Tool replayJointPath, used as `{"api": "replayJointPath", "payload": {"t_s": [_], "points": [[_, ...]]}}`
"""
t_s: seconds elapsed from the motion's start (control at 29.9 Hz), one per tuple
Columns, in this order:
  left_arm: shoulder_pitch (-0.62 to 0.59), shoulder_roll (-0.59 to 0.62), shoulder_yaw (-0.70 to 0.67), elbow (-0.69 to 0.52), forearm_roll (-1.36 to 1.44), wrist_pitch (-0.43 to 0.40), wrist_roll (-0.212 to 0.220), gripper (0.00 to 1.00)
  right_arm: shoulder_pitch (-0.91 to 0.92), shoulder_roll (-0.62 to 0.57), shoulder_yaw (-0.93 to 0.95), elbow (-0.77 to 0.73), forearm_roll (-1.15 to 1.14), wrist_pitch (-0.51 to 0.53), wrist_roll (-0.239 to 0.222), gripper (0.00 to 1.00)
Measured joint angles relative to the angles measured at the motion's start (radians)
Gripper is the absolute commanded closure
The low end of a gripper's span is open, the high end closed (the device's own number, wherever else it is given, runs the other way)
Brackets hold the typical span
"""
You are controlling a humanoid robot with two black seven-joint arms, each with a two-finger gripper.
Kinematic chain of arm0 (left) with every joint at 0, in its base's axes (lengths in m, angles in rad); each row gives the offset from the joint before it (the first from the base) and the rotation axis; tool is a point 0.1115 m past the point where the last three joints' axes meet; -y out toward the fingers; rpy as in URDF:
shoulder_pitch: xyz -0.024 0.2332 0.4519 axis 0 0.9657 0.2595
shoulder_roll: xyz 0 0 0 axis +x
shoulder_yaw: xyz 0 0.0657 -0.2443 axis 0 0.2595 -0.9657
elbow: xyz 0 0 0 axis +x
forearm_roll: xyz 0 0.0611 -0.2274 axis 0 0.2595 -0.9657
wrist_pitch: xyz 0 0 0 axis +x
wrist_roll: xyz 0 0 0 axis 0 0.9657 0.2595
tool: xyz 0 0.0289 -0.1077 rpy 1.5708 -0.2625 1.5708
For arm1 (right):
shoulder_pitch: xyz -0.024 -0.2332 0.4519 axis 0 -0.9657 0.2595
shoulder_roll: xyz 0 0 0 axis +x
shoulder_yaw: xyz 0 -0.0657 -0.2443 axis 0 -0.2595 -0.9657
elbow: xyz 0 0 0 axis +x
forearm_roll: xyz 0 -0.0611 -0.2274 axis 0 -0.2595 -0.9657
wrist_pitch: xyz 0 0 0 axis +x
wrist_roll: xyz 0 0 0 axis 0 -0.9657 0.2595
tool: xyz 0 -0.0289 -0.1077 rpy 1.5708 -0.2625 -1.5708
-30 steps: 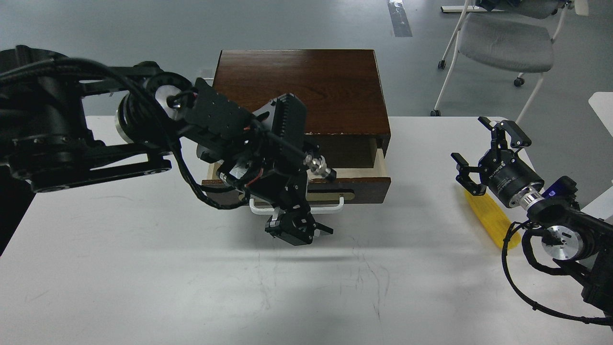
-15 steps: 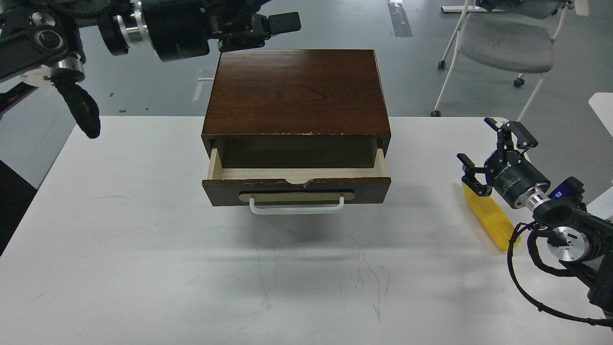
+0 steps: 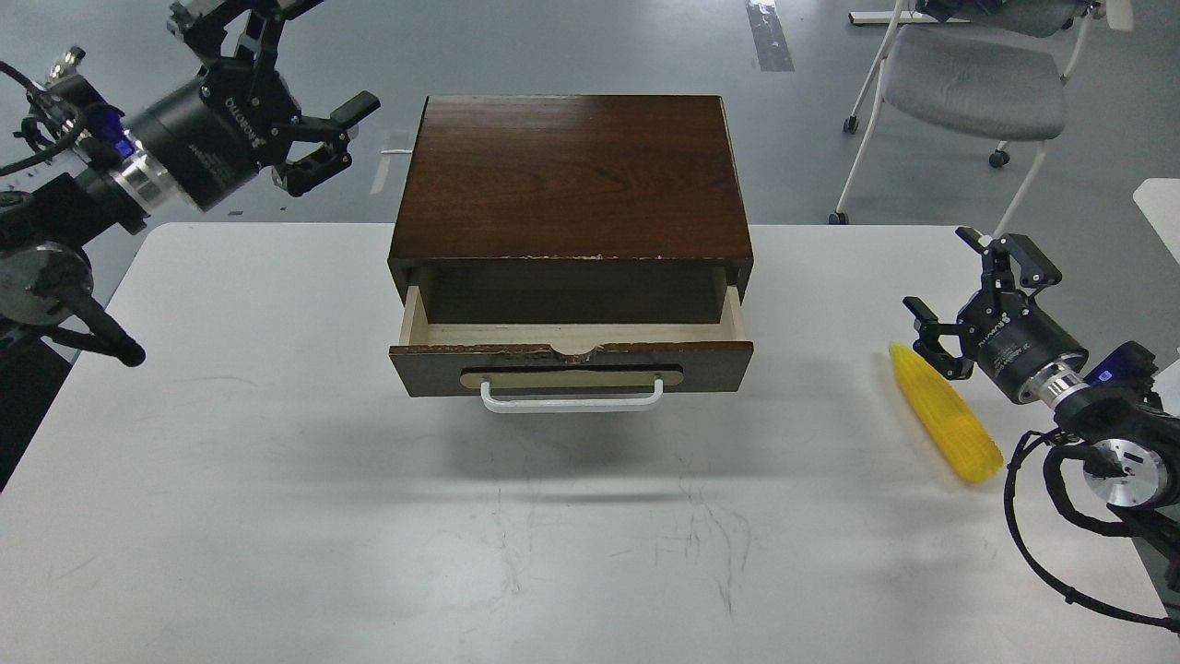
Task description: Put corn in drawer with both arms
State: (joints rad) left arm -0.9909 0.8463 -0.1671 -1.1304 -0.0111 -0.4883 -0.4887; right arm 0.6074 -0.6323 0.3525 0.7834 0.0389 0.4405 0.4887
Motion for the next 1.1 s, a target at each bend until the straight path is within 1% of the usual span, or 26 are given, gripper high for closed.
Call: {"api": "replayJointPath", "payload": {"t_s": [0.1, 0.23, 0.33, 0.47, 0.67, 0.77, 0.87, 1.0, 1.1], "points": [[0.095, -0.029, -0.074, 0.056, -0.015, 0.0, 0.0, 0.02, 0.005, -0.045, -0.003, 0.017, -0.005, 0.004, 0.0, 0.0], [0.177, -0.071, -0.181, 0.116, -0.017, 0.0, 0.0, 0.02, 0.021, -0.137, -0.005, 0.054, -0.075, 0.006, 0.0, 0.0], [0.199, -0.082, -0.211, 0.126, -0.017, 0.0, 0.0, 0.02, 0.04, -0.228, -0.005, 0.094, -0.22, 0.006, 0.0, 0.0], [0.207, -0.097, -0.216, 0.127, -0.017, 0.0, 0.0, 0.02, 0.074, -0.354, -0.005, 0.137, -0.491, 0.006, 0.0, 0.0], [0.21, -0.114, -0.218, 0.127, -0.016, 0.0, 0.0, 0.02, 0.098, -0.445, -0.012, 0.145, -0.876, -0.005, 0.0, 0.0], [0.21, -0.115, -0.218, 0.127, -0.015, 0.0, 0.0, 0.02, 0.091, -0.458, -0.018, 0.142, -1.074, -0.033, 0.0, 0.0], [0.216, -0.116, -0.218, 0.126, -0.013, 0.0, 0.0, 0.02, 0.074, -0.452, -0.061, 0.139, -1.209, -0.123, 0.0, 0.0], [0.224, -0.116, -0.218, 0.122, -0.007, 0.0, 0.0, 0.02, 0.073, -0.389, -0.176, 0.135, -1.258, -0.237, 0.0, 0.0], [0.232, -0.116, -0.221, 0.117, -0.005, 0.0, 0.0, 0.02, 0.088, -0.34, -0.255, 0.118, -1.261, -0.29, 0.0, 0.0]]}}
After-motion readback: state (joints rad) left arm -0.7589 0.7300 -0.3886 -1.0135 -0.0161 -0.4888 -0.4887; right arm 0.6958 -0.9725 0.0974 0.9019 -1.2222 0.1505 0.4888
